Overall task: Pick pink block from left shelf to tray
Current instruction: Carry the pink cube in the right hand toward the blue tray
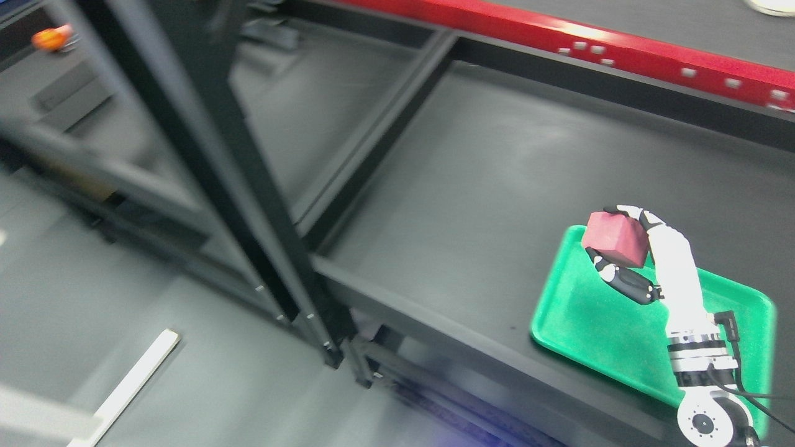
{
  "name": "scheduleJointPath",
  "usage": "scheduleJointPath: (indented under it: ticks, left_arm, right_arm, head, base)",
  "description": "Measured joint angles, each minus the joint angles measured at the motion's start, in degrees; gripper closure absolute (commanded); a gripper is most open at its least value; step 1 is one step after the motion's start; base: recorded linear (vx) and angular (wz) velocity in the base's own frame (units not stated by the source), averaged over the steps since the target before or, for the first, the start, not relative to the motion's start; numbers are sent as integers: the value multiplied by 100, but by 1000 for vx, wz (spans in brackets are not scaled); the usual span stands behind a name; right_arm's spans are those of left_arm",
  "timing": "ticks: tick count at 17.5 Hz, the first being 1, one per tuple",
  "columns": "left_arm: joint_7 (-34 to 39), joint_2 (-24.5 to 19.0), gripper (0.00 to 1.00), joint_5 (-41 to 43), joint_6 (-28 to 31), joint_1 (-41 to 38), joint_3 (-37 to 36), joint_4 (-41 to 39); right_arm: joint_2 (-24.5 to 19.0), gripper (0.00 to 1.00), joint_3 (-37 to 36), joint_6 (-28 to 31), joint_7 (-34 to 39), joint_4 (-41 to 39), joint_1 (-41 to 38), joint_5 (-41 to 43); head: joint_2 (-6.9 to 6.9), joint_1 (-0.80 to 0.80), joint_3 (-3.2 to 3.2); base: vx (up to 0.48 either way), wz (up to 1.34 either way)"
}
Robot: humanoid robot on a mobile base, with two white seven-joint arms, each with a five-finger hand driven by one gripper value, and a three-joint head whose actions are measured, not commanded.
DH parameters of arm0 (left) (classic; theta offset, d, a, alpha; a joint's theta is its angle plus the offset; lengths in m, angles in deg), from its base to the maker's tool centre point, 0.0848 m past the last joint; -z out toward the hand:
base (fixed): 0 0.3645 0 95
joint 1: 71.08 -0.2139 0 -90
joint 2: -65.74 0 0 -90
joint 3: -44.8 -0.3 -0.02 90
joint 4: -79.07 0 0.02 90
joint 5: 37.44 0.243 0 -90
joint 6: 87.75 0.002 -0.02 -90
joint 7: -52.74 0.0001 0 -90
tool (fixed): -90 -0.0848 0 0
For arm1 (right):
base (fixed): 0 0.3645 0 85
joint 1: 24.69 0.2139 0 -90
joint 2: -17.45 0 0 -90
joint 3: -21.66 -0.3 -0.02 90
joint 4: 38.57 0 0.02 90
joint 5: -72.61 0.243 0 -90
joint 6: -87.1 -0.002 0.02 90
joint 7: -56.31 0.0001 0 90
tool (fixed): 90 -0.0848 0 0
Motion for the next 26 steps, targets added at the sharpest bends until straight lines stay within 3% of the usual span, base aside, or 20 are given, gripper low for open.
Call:
scheduleJointPath:
  ticks: [26]
  left_arm:
    - [0, 0, 0, 0, 0, 0, 0, 0]
  right_arm:
    - [-40, 97, -56, 24, 11, -78, -56, 37]
  head:
    - [2, 0, 0]
  base:
    - [-79, 671]
